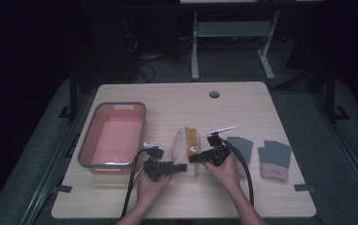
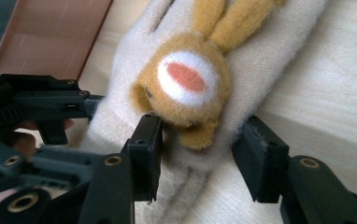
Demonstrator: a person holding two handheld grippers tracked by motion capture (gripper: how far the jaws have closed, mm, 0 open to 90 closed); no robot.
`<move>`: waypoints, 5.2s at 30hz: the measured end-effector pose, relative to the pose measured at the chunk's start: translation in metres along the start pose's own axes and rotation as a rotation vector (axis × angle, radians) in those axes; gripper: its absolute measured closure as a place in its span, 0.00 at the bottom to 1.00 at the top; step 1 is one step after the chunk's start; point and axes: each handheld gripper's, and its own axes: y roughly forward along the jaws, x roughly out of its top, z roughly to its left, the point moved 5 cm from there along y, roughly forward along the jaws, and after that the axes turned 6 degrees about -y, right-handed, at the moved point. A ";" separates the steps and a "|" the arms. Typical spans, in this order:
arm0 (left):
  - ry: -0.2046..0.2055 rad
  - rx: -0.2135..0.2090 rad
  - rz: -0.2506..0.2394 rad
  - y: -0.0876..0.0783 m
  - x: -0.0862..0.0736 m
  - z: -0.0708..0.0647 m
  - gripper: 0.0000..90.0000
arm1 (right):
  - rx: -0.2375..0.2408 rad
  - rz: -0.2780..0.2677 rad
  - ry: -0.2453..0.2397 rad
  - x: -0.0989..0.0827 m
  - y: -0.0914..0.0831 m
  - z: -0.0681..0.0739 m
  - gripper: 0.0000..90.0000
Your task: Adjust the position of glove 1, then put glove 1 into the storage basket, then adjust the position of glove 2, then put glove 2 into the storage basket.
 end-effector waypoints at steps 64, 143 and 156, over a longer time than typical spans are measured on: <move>0.033 -0.080 0.001 -0.018 0.024 -0.017 0.74 | 0.071 -0.067 -0.030 0.017 -0.027 0.025 0.92; 0.050 -0.181 -0.064 -0.084 0.086 -0.039 0.74 | 0.113 -0.135 -0.089 0.084 -0.067 0.075 0.92; 0.057 -0.180 -0.093 -0.105 0.101 -0.041 0.74 | 0.135 -0.151 -0.103 0.103 -0.071 0.092 0.92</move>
